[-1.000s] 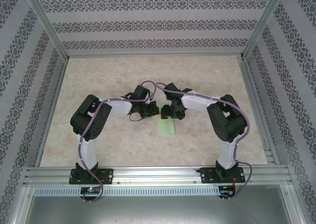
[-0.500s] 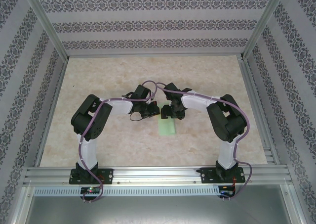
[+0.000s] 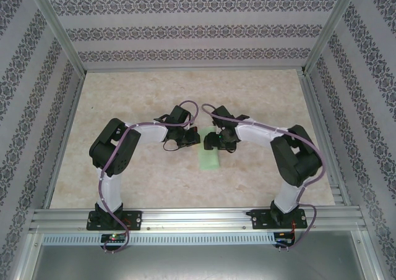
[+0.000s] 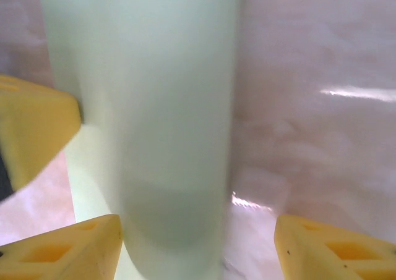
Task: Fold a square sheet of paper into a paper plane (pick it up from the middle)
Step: Hold the square sheet of paper at the center of the table, then fold the square sheet of paper in half at the center of the table.
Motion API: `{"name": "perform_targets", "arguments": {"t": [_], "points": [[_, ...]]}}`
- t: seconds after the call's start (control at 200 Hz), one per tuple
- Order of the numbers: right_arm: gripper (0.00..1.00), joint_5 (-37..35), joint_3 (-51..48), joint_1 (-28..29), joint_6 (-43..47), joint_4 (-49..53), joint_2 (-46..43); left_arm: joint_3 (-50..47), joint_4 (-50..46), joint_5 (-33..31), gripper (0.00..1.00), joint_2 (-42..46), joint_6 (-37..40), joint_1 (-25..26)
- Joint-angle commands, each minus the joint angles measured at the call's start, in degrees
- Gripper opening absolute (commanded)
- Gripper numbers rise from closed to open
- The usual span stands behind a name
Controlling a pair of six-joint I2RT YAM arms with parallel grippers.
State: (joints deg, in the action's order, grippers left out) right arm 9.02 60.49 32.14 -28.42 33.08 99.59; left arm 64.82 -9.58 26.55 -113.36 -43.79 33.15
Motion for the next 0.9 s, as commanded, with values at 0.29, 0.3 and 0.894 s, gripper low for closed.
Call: {"name": "perform_targets", "arguments": {"t": [0.29, 0.3, 0.894], "points": [[0.38, 12.04, 0.23, -0.80, -3.94, -7.73, -6.49, -0.74, -9.70, -3.84, 0.00, -2.25, 1.34, 0.70], [0.36, 12.18, 0.41, -0.64, -4.12, -7.87, -6.00, -0.70, -9.78, -3.82, 0.00, -2.25, 1.34, 0.74], [0.18, 14.75, 1.89, -1.18, -2.06, -8.61, 5.87, 0.29, -12.30, -3.95, 0.00, -3.98, 1.35, 0.78]]}}
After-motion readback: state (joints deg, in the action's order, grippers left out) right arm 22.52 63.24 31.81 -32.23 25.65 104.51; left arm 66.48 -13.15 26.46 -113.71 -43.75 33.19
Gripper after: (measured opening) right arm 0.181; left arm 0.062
